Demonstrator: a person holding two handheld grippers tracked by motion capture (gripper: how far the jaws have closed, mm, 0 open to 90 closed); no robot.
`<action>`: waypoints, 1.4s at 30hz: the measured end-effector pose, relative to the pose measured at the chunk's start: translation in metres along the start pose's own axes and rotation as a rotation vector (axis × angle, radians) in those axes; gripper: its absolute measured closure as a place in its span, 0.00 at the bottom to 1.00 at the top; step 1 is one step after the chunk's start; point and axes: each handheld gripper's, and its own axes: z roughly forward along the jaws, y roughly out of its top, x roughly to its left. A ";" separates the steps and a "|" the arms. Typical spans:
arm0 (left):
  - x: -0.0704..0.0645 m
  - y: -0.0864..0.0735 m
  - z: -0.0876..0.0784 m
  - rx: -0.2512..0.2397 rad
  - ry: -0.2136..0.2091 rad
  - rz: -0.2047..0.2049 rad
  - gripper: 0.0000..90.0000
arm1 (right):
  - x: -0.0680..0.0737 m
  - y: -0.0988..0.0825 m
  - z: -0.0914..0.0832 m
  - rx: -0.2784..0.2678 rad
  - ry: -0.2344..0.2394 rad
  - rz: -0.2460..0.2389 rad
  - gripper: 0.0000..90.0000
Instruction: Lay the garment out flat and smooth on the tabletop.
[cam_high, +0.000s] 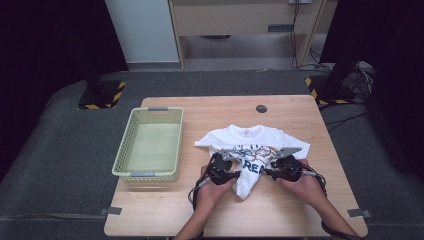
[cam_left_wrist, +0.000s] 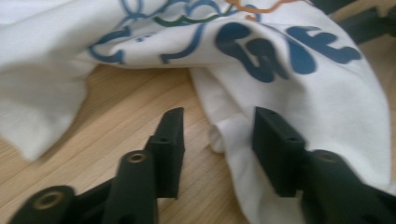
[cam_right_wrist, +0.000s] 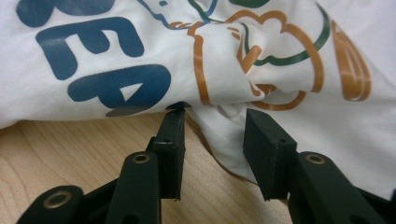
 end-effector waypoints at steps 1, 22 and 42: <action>0.000 -0.001 0.001 0.005 0.001 -0.001 0.70 | 0.000 0.000 0.001 0.004 0.001 0.000 0.71; 0.003 -0.021 -0.053 -0.038 0.027 0.041 0.96 | -0.012 -0.010 -0.011 0.047 -0.034 -0.019 0.98; 0.005 -0.066 -0.093 -0.068 0.074 0.011 0.96 | -0.043 -0.029 -0.036 0.098 -0.100 0.029 0.97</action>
